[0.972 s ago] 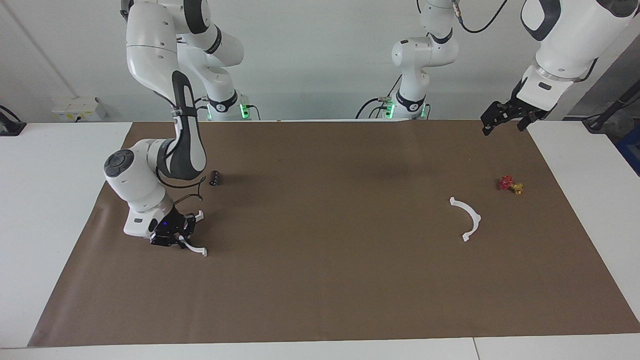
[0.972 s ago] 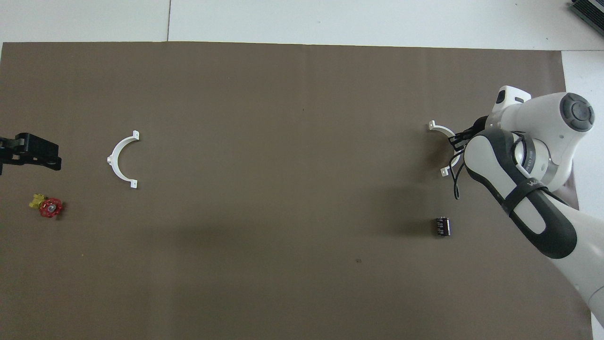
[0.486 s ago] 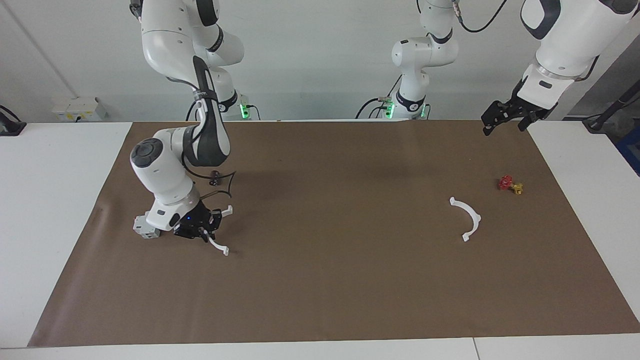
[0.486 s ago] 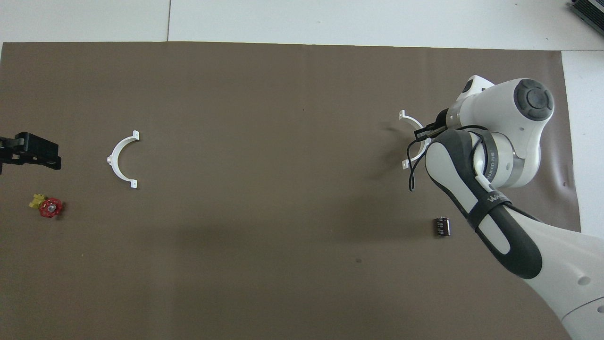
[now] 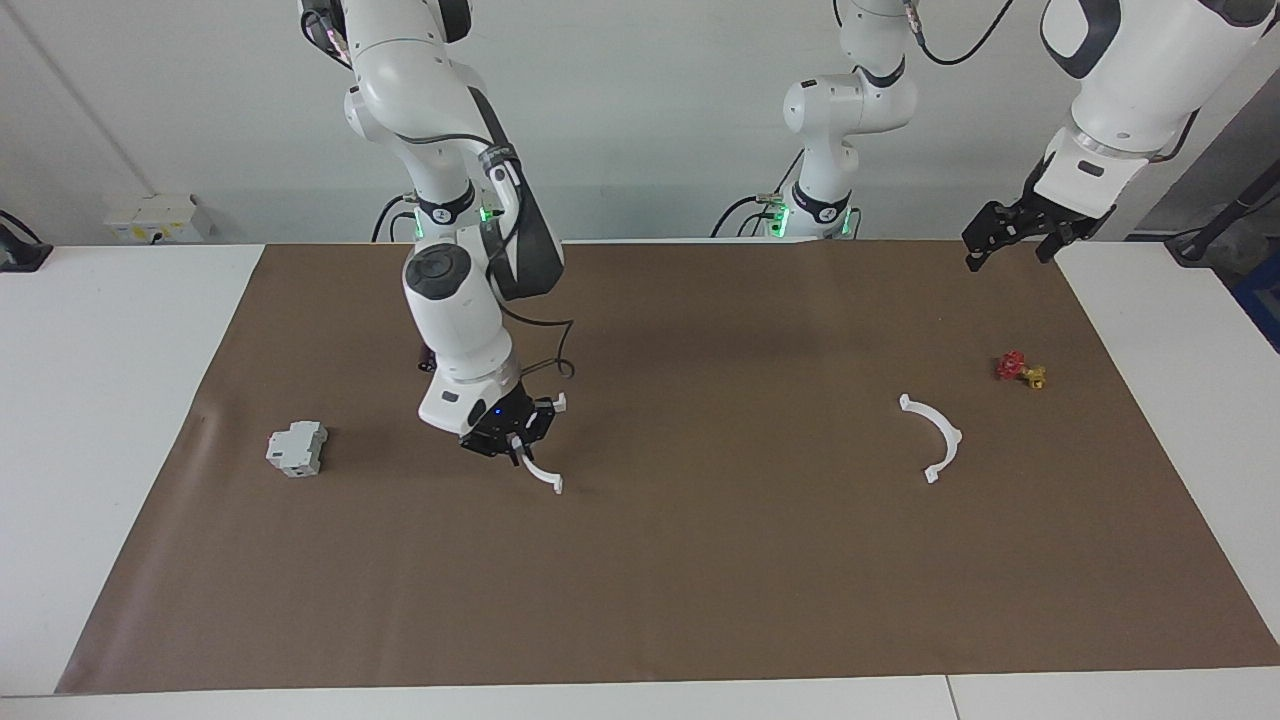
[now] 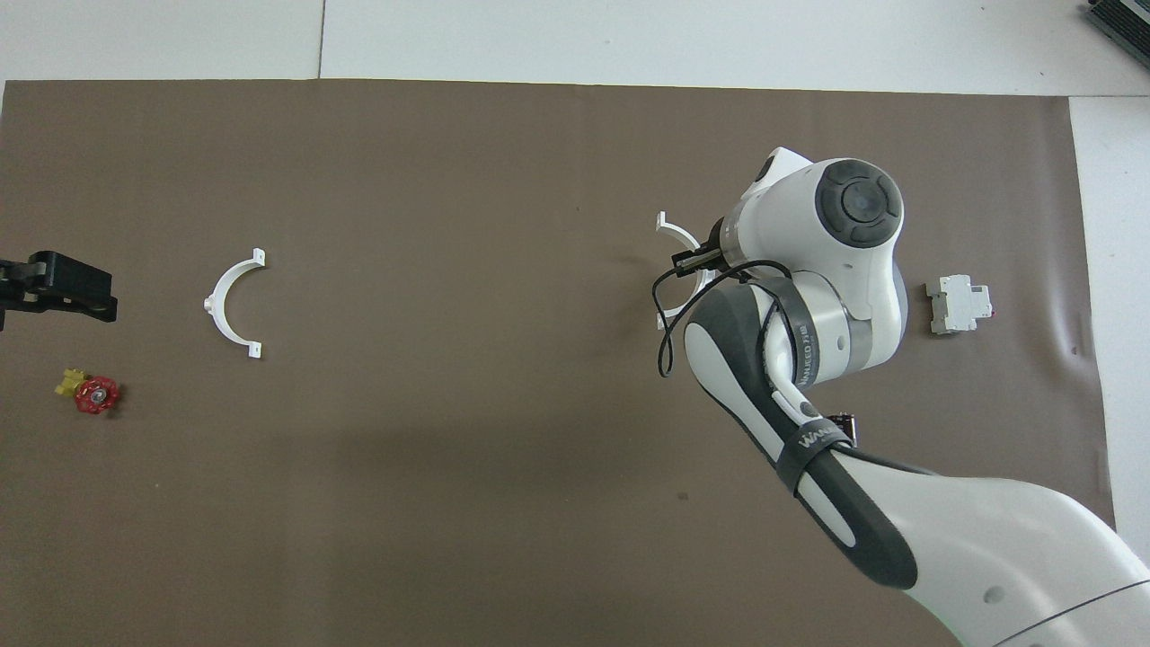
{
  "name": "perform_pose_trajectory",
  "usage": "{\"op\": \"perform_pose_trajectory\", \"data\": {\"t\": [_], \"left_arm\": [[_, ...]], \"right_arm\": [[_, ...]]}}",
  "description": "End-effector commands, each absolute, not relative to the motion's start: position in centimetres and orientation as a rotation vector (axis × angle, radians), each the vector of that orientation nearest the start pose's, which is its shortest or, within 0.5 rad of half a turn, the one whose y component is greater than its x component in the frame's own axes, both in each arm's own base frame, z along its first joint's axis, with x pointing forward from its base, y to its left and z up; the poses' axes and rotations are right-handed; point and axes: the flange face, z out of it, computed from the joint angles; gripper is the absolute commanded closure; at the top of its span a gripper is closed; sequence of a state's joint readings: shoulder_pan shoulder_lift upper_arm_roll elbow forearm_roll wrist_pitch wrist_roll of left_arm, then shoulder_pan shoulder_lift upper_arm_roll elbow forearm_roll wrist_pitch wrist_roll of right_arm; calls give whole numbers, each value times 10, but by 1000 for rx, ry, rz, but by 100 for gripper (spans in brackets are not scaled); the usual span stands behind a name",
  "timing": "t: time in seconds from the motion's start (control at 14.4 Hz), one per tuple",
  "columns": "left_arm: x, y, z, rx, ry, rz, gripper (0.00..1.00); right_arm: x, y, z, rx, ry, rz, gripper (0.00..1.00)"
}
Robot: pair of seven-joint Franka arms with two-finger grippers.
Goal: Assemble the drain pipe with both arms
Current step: 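Carry the half-ring with the right gripper to the table center and set it down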
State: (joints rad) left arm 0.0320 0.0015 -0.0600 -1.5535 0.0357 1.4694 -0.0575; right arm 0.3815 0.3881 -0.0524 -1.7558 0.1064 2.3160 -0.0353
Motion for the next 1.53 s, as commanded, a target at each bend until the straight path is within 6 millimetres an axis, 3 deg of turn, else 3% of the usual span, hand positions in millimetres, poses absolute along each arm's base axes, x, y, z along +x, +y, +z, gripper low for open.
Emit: {"op": "perform_pose_trajectory", "data": {"t": [0.0, 0.21, 0.62, 1.46], "left_arm": [[539, -11, 627, -3122, -35, 105, 0], [539, -12, 627, -3124, -32, 102, 0], [539, -12, 627, -3124, -32, 102, 0], [538, -13, 628, -3122, -37, 100, 0]], "right_arm": [[634, 262, 366, -3036, -407, -255, 100], [631, 308, 367, -3022, -361, -277, 100], [592, 382, 337, -3051, -405, -250, 100], [571, 401, 294, -3094, -479, -288, 100]]}}
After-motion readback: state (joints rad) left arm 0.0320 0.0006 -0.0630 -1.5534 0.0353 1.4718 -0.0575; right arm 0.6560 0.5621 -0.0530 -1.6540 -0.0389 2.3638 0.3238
